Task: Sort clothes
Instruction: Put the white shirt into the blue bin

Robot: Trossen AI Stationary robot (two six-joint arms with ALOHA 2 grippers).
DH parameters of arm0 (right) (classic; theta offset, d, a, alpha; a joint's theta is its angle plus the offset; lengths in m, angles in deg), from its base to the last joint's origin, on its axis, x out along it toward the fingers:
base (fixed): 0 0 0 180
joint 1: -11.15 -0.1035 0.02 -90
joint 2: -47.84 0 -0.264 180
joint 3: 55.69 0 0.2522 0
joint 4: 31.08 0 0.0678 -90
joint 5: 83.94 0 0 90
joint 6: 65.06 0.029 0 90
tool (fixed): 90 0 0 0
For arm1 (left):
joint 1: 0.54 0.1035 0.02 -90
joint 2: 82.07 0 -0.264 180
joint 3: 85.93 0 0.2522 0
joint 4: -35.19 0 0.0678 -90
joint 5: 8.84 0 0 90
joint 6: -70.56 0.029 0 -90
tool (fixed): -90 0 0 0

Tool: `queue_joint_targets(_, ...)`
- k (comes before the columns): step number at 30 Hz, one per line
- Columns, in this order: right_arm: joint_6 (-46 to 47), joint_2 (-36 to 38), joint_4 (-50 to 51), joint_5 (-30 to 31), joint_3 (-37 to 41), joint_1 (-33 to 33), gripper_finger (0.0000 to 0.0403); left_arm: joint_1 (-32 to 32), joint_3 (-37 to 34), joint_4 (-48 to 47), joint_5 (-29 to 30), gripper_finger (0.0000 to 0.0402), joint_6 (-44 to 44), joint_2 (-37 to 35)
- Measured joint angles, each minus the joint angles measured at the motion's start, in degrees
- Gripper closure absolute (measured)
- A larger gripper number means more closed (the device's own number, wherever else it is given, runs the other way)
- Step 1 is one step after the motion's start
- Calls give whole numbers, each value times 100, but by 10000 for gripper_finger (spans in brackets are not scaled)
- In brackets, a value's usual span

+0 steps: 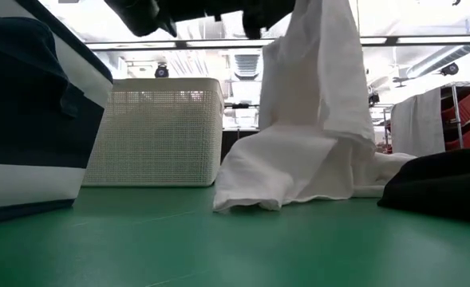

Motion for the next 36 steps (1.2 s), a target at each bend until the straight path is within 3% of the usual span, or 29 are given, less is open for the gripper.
queue_joint_targets(6, 61, -2, 32, 0, 0, 0, 390, 3, 90, -566, -112, 42, -111, -53)
queue_joint_targets(16, 44, -2, 196, 52, 0, 0, 390, 0, 26, -539, -477, 42, -490, -347)
queue_joint_targets(26, -252, -159, -191, 455, 0, -2, 390, 7, 388, -553, -317, 42, -938, -147)
queue_joint_targets(32, -331, -442, -468, 471, 0, -15, 390, 7, 608, -1001, 484, 42, -1050, -138)
queue_joint_targets(36, -367, -586, -593, 470, 0, -31, 390, 7, 660, -1101, 701, 42, -1099, -132)
